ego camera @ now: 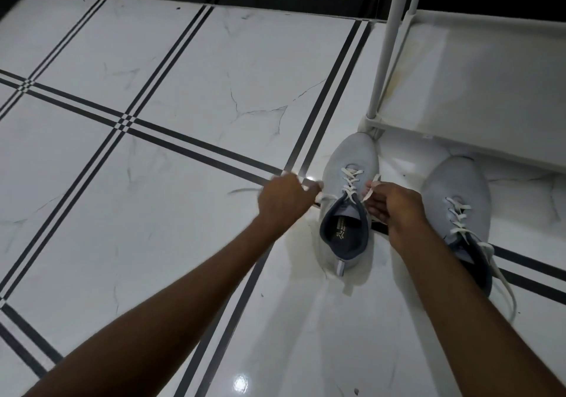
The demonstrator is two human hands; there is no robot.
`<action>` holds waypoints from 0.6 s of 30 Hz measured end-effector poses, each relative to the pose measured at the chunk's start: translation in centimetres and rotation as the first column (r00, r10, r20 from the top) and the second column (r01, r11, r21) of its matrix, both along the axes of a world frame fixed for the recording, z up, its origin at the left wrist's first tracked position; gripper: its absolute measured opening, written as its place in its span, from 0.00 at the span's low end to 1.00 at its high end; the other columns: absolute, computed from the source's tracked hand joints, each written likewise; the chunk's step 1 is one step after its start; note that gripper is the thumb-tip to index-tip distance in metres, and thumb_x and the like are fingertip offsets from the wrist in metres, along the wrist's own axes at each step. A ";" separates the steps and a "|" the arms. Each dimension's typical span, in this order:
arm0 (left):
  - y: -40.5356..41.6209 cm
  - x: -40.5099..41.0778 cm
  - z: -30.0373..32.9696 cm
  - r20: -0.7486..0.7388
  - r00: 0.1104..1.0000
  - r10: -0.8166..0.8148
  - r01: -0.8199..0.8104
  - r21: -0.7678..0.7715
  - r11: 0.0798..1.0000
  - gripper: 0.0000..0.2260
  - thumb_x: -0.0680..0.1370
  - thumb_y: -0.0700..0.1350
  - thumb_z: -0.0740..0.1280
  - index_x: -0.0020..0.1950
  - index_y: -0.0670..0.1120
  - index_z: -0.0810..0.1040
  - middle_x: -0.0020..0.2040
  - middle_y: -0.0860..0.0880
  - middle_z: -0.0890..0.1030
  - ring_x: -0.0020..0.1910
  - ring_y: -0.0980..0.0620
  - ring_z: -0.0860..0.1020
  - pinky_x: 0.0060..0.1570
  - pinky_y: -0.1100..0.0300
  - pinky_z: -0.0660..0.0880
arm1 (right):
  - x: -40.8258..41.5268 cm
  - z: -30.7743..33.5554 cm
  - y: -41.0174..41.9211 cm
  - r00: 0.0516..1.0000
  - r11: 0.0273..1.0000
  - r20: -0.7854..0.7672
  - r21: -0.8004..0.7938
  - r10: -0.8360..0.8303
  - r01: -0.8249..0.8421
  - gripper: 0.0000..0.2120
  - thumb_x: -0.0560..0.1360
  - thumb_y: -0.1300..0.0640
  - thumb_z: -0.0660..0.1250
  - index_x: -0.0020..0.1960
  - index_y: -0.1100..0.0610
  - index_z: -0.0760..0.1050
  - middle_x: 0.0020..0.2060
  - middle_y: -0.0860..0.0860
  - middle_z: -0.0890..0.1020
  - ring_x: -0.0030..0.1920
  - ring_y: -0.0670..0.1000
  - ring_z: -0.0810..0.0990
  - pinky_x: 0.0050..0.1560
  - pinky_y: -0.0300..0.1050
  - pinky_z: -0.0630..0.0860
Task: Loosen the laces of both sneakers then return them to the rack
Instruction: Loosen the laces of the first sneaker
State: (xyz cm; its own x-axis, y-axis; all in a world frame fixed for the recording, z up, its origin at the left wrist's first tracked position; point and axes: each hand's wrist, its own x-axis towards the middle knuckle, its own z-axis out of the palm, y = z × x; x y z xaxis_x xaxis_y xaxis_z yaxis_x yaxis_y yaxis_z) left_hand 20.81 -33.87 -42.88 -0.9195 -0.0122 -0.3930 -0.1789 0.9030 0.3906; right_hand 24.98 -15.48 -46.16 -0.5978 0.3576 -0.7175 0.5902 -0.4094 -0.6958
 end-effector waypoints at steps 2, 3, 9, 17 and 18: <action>0.5 1.1 -2.1 0.403 0.887 0.225 -0.373 0.339 0.864 0.26 0.76 0.63 0.67 0.41 0.39 0.84 0.33 0.47 0.83 0.33 0.50 0.81 0.34 0.60 0.78 | 0.0 0.1 0.0 0.999 0.999 -0.033 -0.047 -0.005 0.004 0.07 0.75 0.60 0.68 0.50 0.61 0.82 0.41 0.55 0.84 0.39 0.51 0.82 0.42 0.41 0.78; 0.6 1.0 -2.9 0.467 0.840 0.277 -0.479 0.396 0.784 0.23 0.76 0.60 0.69 0.43 0.40 0.84 0.34 0.48 0.83 0.34 0.51 0.80 0.35 0.61 0.77 | 0.0 0.2 0.0 0.999 0.997 -0.048 -0.075 -0.016 0.012 0.06 0.76 0.61 0.66 0.49 0.59 0.82 0.40 0.53 0.84 0.37 0.49 0.83 0.42 0.40 0.78; 2.5 -1.2 -3.1 0.529 0.790 0.310 -0.606 0.594 0.529 0.09 0.76 0.47 0.73 0.51 0.42 0.83 0.47 0.45 0.85 0.43 0.51 0.81 0.39 0.62 0.75 | -0.1 0.8 0.1 0.993 0.984 -0.094 -0.166 -0.077 0.060 0.06 0.78 0.64 0.63 0.45 0.59 0.78 0.39 0.55 0.84 0.34 0.48 0.85 0.42 0.42 0.80; 1.8 -2.0 -2.1 0.611 0.739 0.284 -0.664 0.731 0.155 0.12 0.81 0.33 0.63 0.64 0.40 0.72 0.46 0.41 0.82 0.43 0.45 0.84 0.49 0.49 0.82 | -0.4 0.9 0.7 0.977 0.922 -0.076 -0.351 -0.198 0.160 0.06 0.79 0.64 0.61 0.47 0.62 0.76 0.39 0.57 0.82 0.40 0.53 0.84 0.39 0.42 0.83; 2.0 -2.1 -2.0 0.615 0.738 0.280 -0.667 0.728 0.158 0.12 0.81 0.34 0.62 0.65 0.40 0.72 0.45 0.42 0.82 0.39 0.48 0.82 0.46 0.51 0.82 | -0.5 0.7 0.6 0.974 0.908 -0.072 -0.382 -0.217 0.174 0.06 0.79 0.64 0.60 0.47 0.63 0.76 0.39 0.57 0.81 0.41 0.53 0.84 0.40 0.43 0.84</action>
